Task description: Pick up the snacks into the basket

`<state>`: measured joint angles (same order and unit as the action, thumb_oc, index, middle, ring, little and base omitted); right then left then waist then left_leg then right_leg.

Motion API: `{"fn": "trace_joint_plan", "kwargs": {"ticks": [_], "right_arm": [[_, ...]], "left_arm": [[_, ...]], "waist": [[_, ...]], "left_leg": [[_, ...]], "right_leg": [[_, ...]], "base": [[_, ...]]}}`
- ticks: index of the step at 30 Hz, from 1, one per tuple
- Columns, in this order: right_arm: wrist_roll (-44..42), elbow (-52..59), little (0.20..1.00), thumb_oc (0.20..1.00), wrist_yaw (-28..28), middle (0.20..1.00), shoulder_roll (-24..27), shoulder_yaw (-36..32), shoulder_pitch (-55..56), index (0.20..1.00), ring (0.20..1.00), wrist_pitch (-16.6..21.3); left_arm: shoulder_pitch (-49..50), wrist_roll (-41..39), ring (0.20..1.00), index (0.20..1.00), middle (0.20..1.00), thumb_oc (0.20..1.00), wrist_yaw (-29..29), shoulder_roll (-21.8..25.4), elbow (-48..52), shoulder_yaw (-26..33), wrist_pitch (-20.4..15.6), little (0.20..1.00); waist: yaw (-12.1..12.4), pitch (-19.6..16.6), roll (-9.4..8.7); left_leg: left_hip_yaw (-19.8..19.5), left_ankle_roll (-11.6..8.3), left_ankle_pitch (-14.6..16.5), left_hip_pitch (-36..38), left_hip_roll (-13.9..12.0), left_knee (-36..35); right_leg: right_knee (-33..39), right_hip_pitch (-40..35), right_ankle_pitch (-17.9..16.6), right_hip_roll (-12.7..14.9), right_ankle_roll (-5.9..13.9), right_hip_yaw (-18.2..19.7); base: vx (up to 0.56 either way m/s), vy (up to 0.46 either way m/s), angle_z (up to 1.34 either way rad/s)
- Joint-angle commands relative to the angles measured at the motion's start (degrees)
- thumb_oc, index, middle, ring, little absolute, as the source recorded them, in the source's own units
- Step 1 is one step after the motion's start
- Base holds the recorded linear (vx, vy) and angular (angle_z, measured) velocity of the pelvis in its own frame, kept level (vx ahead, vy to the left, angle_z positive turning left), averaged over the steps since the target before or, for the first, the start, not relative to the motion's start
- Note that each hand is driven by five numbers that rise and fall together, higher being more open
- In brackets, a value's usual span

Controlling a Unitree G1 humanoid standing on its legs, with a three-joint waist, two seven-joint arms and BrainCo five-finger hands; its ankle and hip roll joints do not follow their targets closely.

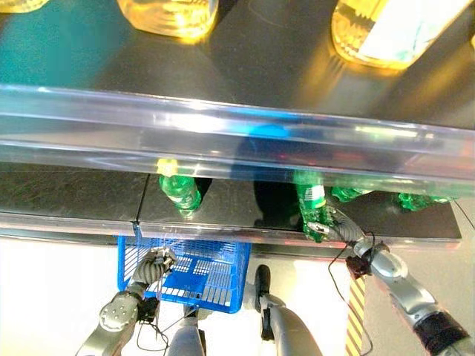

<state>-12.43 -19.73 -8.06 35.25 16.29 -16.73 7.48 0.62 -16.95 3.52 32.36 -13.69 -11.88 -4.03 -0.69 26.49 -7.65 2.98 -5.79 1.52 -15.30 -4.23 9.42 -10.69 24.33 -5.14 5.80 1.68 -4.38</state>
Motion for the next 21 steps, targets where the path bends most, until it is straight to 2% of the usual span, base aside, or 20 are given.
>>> {"fn": "trace_joint_plan", "kwargs": {"ticks": [1,11,15,21], "right_arm": [[7.7,-6.1,0.2,0.2,-5.8,0.2,-2.9,15.6,4.0,0.2,0.2,-4.4],[10.2,-3.8,0.2,0.2,-6.2,0.2,-3.0,18.3,1.3,0.2,0.2,-4.0],[5.3,1.0,0.2,0.2,-6.1,0.2,-2.1,15.6,3.0,0.2,0.2,-4.0],[-4.8,15.5,0.2,0.2,-6.0,0.2,4.8,7.7,6.2,0.2,0.2,-2.9]], "left_arm": [[-2.8,1.2,0.2,0.2,0.2,0.2,0.1,1.2,6.0,2.3,-5.7,0.2],[-3.8,1.0,0.2,0.2,0.2,0.2,0.3,1.6,6.2,2.0,-5.6,0.2],[-3.6,1.1,0.2,0.2,0.2,0.2,0.6,1.7,5.9,2.6,-5.3,0.2],[-2.0,1.9,0.2,0.2,0.2,0.2,0.4,3.1,5.5,4.3,-4.8,0.2]], "waist": [[1.3,0.3,-0.3],[1.4,0.9,-0.92],[1.1,1.0,-1.71],[0.3,0.3,-3.09]], "left_leg": [[-2.4,0.11,-4.1,-6.5,-0.5,0.1],[-2.4,0.21,-4.4,-7.5,-0.4,0.0],[-2.3,0.19,-4.4,-7.5,-0.5,0.0],[-2.2,0.05,-4.1,-6.8,-0.9,0.3]], "right_leg": [[-2.2,1.7,1.4,5.9,8.79,1.6],[-0.7,2.1,0.3,6.2,8.9,1.5],[-0.5,2.2,0.1,5.9,8.89,1.7],[-1.0,1.8,0.6,5.5,8.77,1.9]], "base": [[-0.03,0.017,-0.04],[0.0,0.0,0.0],[0.0,0.0,0.0],[0.0,0.0,0.0]]}}
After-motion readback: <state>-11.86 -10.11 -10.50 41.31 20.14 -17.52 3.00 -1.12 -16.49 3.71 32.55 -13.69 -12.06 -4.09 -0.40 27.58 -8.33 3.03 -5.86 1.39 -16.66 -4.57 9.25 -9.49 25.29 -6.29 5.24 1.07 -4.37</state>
